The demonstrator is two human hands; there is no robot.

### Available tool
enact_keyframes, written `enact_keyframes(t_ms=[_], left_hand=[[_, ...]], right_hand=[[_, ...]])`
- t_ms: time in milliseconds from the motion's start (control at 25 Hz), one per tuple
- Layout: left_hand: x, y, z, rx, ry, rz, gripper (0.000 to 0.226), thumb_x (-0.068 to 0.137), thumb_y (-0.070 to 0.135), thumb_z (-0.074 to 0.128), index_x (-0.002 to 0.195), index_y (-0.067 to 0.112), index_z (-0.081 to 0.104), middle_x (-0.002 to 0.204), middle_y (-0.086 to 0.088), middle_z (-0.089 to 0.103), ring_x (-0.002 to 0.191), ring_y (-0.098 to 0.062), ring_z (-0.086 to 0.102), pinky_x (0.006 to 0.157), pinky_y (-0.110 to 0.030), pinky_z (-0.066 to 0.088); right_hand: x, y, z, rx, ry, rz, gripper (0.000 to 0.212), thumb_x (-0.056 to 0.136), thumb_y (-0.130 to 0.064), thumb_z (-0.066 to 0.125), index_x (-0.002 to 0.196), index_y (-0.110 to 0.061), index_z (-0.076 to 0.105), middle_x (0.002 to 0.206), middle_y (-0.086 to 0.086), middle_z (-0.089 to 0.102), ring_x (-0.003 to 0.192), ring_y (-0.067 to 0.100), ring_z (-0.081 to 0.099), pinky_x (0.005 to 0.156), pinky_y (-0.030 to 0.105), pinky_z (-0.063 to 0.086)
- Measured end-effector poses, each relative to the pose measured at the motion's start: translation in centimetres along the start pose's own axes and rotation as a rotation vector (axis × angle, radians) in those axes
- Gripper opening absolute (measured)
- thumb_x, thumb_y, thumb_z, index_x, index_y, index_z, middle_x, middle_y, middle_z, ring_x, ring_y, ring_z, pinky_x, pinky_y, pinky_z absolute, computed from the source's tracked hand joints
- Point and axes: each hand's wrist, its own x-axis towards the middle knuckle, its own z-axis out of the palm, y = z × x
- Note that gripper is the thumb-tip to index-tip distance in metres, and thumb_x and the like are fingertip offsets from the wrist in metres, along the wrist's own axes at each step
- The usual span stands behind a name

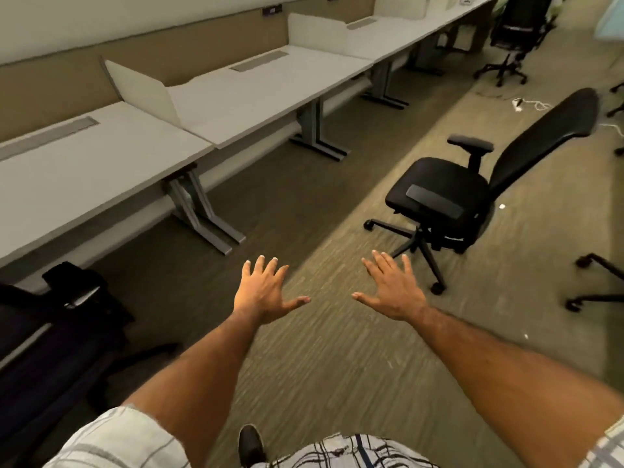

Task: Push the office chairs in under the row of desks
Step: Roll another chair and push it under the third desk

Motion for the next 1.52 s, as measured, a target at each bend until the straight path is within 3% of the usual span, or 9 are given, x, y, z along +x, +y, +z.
enact_keyframes(t_ms=[320,560,840,960,1200,1400,1520], left_hand=[[13.3,17.5,-1.4,0.080,-0.043,0.394,0.121,0.068,0.103,0.006,0.158,0.026,0.031,0.166,-0.007,0.028,0.152,-0.036,0.023,0.119,-0.063,0.018],[24.1,30.4,-2.1,0.084,-0.101,0.589,0.107,0.077,0.096,0.022,0.155,0.024,0.035,0.163,-0.008,0.032,0.152,-0.035,0.024,0.119,-0.063,0.020],[33.0,41.7,-4.0,0.084,-0.039,0.809,0.110,0.075,0.096,0.012,0.149,0.022,0.042,0.159,-0.007,0.039,0.151,-0.033,0.026,0.116,-0.061,0.025],[36.1,45.3,-4.7,0.102,-0.068,0.818,0.123,0.066,0.099,-0.004,0.150,0.021,0.042,0.160,-0.006,0.037,0.151,-0.034,0.024,0.118,-0.061,0.023],[41.0,53.8,-6.0,0.043,-0.127,0.743,0.126,0.064,0.101,0.006,0.157,0.021,0.031,0.168,-0.007,0.023,0.155,-0.032,0.014,0.122,-0.063,0.016],[45.1,64.0,-8.2,-0.066,-0.080,0.642,0.137,0.056,0.105,-0.004,0.160,0.021,0.025,0.170,-0.006,0.016,0.157,-0.029,0.008,0.124,-0.060,0.014],[46.8,70.1,-10.7,-0.125,-0.034,0.575,0.131,0.060,0.104,0.002,0.160,0.022,0.026,0.169,-0.006,0.019,0.156,-0.028,0.009,0.124,-0.059,0.015]], right_hand=[[-5.9,16.9,2.7,0.100,-0.028,0.374,0.095,0.090,-0.085,0.027,0.164,-0.027,0.012,0.173,0.006,0.008,0.159,0.026,0.008,0.122,0.063,-0.004],[-7.9,28.9,2.1,0.095,-0.048,0.552,0.096,0.089,-0.084,0.023,0.164,-0.025,0.015,0.173,0.008,0.009,0.158,0.026,0.007,0.122,0.061,-0.007],[-8.7,38.0,1.3,0.152,-0.034,0.757,0.089,0.095,-0.075,0.037,0.164,-0.023,0.014,0.173,0.008,0.008,0.159,0.024,0.004,0.122,0.059,-0.011],[-8.5,41.7,1.5,0.159,-0.065,0.762,0.087,0.096,-0.067,0.046,0.164,-0.022,0.015,0.172,0.008,0.009,0.159,0.024,0.004,0.122,0.059,-0.009],[-6.0,52.7,2.4,0.187,-0.037,0.699,0.088,0.096,-0.065,0.048,0.163,-0.019,0.016,0.172,0.010,0.011,0.159,0.025,0.005,0.123,0.060,-0.007],[-3.6,64.8,1.9,0.144,-0.093,0.578,0.089,0.096,-0.067,0.045,0.164,-0.019,0.014,0.172,0.008,0.009,0.159,0.023,0.003,0.122,0.059,-0.010],[-2.3,72.1,-0.1,0.107,-0.086,0.489,0.090,0.096,-0.068,0.046,0.164,-0.021,0.012,0.173,0.007,0.008,0.159,0.023,0.002,0.122,0.058,-0.011]])
